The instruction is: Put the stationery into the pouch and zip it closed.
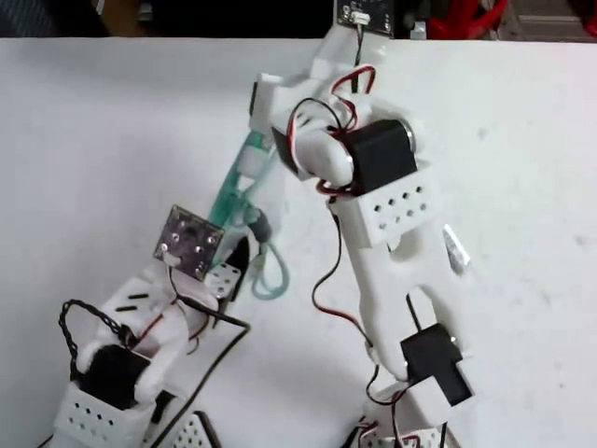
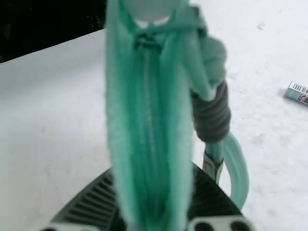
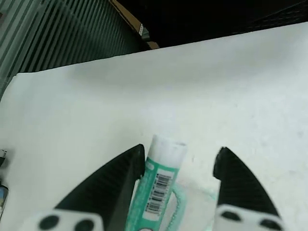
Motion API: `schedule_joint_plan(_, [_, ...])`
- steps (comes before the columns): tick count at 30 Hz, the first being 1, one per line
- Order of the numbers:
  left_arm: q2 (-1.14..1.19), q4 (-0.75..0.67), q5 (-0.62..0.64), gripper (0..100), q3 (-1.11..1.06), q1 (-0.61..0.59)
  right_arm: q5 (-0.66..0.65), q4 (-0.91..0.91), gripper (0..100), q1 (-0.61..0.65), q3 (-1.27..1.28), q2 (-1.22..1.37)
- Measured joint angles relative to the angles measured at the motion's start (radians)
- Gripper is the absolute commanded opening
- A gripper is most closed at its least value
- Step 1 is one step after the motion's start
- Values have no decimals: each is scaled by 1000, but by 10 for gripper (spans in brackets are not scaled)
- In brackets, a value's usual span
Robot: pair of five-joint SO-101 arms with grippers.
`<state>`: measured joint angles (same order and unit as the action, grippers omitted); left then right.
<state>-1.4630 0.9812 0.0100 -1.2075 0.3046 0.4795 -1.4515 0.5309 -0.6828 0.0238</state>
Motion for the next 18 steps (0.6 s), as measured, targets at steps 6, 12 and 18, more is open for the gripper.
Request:
schedule_joint_plan(6, [0,0,0,105,0,0,2,5,116,0,0,0])
schedule_joint_plan(12, [0,-2,0,105,0,0,2,18,99,0,0,0])
schedule_joint_plan(18, [0,-2,0,106,0,0,-8,18,27,-2,0,0])
